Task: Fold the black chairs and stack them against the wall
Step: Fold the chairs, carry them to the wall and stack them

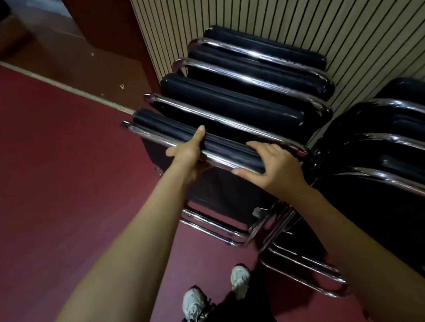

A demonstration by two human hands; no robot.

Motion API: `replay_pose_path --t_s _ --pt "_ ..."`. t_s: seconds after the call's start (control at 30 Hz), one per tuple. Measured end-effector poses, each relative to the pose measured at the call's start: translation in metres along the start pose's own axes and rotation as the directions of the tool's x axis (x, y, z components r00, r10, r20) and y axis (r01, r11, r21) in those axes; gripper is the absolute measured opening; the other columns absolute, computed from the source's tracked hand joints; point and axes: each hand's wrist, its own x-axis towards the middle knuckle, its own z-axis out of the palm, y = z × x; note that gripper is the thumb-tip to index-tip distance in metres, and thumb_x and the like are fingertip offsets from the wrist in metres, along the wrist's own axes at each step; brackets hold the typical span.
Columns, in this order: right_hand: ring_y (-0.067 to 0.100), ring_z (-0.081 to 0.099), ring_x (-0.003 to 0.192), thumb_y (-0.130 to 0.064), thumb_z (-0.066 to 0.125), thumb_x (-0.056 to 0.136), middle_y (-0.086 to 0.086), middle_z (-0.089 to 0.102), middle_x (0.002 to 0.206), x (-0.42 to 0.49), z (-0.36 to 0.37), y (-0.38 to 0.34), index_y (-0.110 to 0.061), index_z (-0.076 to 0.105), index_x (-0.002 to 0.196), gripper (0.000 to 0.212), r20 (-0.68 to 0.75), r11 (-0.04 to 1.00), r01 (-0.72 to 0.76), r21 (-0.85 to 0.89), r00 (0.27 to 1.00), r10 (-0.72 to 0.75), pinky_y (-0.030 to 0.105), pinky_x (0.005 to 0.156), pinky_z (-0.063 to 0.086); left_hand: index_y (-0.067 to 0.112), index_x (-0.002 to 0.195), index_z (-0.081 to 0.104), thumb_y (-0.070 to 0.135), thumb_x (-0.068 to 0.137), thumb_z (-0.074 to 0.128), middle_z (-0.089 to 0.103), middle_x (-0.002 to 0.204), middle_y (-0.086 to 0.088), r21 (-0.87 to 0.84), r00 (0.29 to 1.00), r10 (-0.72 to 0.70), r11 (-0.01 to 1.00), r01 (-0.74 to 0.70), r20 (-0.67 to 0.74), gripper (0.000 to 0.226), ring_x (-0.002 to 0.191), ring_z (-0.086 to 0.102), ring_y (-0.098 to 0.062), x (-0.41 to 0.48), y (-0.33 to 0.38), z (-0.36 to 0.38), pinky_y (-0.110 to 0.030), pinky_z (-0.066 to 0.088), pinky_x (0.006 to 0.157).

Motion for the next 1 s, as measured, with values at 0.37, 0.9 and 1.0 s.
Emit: replay_pose_path --t_s 0.37,0.9,1.0 --pt "0.024 0.019 0.141 -0.058 0.067 0.078 0.005 0.022 0.155 -0.010 -0.002 0.008 -0.021 0.008 0.152 0.102 0.266 0.987 -0.066 -0.149 0.958 0.105 0.043 0.111 0.027 0.011 0.086 0.059 0.011 0.097 0.051 0.056 0.080 -0.002 -0.050 0.997 0.031 0.998 -0.027 0.076 0.013 0.079 0.056 -0.014 -0.020 -0.020 -0.036 -0.030 0.051 0.076" --pt "0.024 0.054 0.112 -0.033 0.075 0.073 -0.001 0.053 0.128 -0.014 -0.007 0.003 -0.027 0.036 0.142 0.080 0.227 0.987 -0.150 -0.053 0.961 0.158 0.036 0.092 0.048 0.006 0.079 0.055 0.004 0.099 0.048 0.061 0.058 -0.004 -0.107 0.999 -0.032 0.994 0.034 0.020 0.022 0.046 0.062 -0.014 0.000 -0.013 -0.036 -0.030 0.056 0.048" --pt "0.022 0.055 0.105 -0.030 0.076 0.070 -0.001 0.055 0.120 -0.011 -0.001 0.004 -0.026 0.041 0.139 0.078 0.221 0.983 -0.182 0.011 0.959 0.175 0.035 0.088 0.050 0.007 0.079 0.055 0.003 0.099 0.048 0.061 0.061 -0.003 -0.093 1.000 -0.021 0.995 0.022 0.009 0.021 0.058 0.061 -0.017 0.007 -0.010 -0.035 -0.028 0.055 0.047"
